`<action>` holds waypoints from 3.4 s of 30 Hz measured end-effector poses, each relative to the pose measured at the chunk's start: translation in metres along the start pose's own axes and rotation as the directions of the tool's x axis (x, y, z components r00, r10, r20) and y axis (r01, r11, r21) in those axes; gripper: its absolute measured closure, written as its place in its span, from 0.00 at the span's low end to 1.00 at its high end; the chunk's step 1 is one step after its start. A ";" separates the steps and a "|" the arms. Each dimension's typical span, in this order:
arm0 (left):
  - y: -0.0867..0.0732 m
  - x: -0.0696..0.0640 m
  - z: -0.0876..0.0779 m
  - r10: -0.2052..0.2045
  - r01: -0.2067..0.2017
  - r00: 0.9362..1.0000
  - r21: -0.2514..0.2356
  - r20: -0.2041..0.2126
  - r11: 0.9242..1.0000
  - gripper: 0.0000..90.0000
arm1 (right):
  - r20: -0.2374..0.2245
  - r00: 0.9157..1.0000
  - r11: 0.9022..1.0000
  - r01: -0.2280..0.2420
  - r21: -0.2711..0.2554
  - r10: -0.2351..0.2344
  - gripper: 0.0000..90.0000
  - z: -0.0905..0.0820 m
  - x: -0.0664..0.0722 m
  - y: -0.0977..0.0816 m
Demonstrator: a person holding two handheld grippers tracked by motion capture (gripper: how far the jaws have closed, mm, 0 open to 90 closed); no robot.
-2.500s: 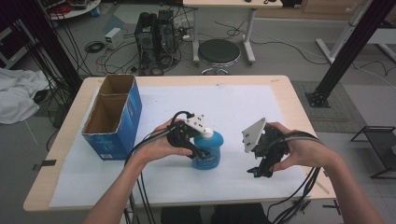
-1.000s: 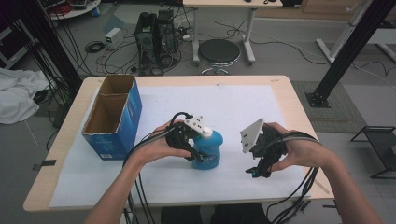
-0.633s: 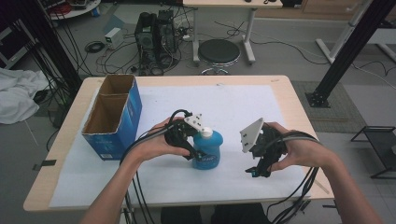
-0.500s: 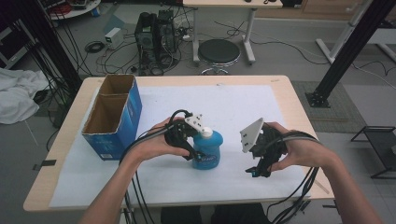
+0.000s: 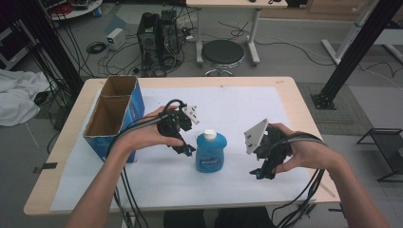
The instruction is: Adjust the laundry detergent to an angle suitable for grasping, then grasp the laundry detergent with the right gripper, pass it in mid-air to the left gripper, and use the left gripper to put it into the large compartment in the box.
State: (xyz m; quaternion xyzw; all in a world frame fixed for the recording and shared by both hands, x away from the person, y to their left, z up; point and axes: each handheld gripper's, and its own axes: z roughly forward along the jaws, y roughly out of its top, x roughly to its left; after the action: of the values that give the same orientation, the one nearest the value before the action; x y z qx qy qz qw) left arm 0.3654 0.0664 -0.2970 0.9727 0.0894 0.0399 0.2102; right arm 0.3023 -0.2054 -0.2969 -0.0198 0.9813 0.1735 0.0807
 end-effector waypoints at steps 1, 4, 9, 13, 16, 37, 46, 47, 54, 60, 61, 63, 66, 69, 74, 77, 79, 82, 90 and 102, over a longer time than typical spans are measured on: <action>0.000 0.004 -0.003 0.009 -0.009 1.000 0.022 -0.003 1.000 0.23 | 0.002 1.000 1.000 0.006 0.004 -0.006 0.13 0.000 -0.001 0.000; 0.000 0.010 -0.009 0.010 -0.008 1.000 0.058 -0.025 0.998 0.23 | 0.005 1.000 1.000 -0.004 0.004 0.004 0.13 0.001 -0.002 0.001; 0.003 0.022 -0.015 0.020 -0.014 0.999 0.120 -0.042 0.993 0.23 | 0.019 1.000 1.000 -0.011 0.015 0.011 0.13 0.000 -0.005 0.003; 0.005 0.034 -0.016 0.018 -0.006 0.997 0.161 -0.072 0.987 0.23 | 0.019 1.000 1.000 -0.002 0.014 0.002 0.13 -0.001 -0.006 0.005; 0.008 0.042 -0.016 0.023 -0.004 0.995 0.194 -0.093 0.981 0.23 | 0.026 1.000 1.000 0.002 0.022 -0.002 0.13 0.000 -0.005 0.006; 0.034 0.075 -0.011 0.032 -0.005 0.996 0.301 -0.083 0.954 0.23 | 0.037 0.999 1.000 0.017 0.021 -0.018 0.13 -0.003 -0.008 0.010; 0.033 0.075 -0.015 0.014 0.007 0.997 0.291 -0.071 0.957 0.23 | 0.039 0.999 1.000 0.007 0.009 -0.007 0.13 -0.003 -0.014 0.011; 0.032 0.076 -0.015 0.014 0.007 0.997 0.293 -0.072 0.956 0.23 | 0.039 0.999 1.000 0.004 0.010 -0.005 0.13 -0.003 -0.015 0.010; 0.033 0.078 -0.014 0.019 -0.001 0.998 0.284 -0.063 0.959 0.23 | 0.033 0.999 1.000 -0.012 -0.006 0.012 0.13 0.000 -0.026 0.010; 0.033 0.079 -0.012 0.019 0.000 0.998 0.286 -0.063 0.958 0.23 | 0.021 0.999 0.999 -0.029 -0.034 0.029 0.13 0.009 -0.035 0.009; 0.034 0.079 -0.012 0.023 -0.004 0.998 0.289 -0.060 0.957 0.23 | 0.026 0.999 0.999 -0.033 -0.038 0.034 0.13 0.011 -0.036 0.009; 0.035 0.078 -0.012 0.028 -0.008 0.997 0.282 -0.067 0.959 0.23 | 0.035 0.998 0.998 -0.043 -0.052 0.045 0.13 0.013 -0.039 0.009; 0.036 0.077 -0.011 0.030 -0.010 0.997 0.277 -0.070 0.961 0.23 | 0.030 0.998 0.995 -0.059 -0.083 0.061 0.13 0.016 -0.043 0.008; 0.037 0.075 -0.012 0.035 -0.014 0.997 0.277 -0.070 0.961 0.23 | 0.023 0.997 0.993 -0.067 -0.093 0.070 0.13 0.022 -0.044 0.008; 0.038 0.072 -0.014 0.032 -0.013 0.997 0.278 -0.064 0.960 0.23 | 0.018 0.997 0.990 -0.077 -0.120 0.079 0.13 0.029 -0.044 0.010; 0.038 0.071 -0.015 0.039 -0.019 0.997 0.274 -0.065 0.962 0.23 | 0.010 0.995 0.984 -0.098 -0.147 0.101 0.13 0.034 -0.045 0.009; 0.039 0.070 -0.016 0.041 -0.022 0.997 0.276 -0.063 0.961 0.23 | 0.003 0.992 0.980 -0.121 -0.158 0.123 0.13 0.037 -0.044 0.009; 0.040 0.068 -0.015 0.044 -0.025 0.997 0.276 -0.063 0.961 0.23 | 0.004 0.992 0.976 -0.125 -0.177 0.127 0.13 0.044 -0.043 0.008; 0.040 0.067 -0.012 0.046 -0.028 0.997 0.266 -0.062 0.964 0.23 | 0.002 0.989 0.971 -0.146 -0.187 0.148 0.13 0.056 -0.038 0.010; 0.038 0.066 -0.007 0.041 -0.025 0.998 0.271 -0.051 0.962 0.23 | -0.025 0.985 0.956 -0.172 -0.237 0.171 0.13 0.068 -0.035 0.009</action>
State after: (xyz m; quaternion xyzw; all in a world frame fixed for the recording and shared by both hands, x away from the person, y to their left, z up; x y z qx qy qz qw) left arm 0.4356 0.0482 -0.2722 0.9921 0.0837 0.0581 0.0725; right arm 0.3465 -0.1726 -0.3514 0.0554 0.9516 0.2962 0.0603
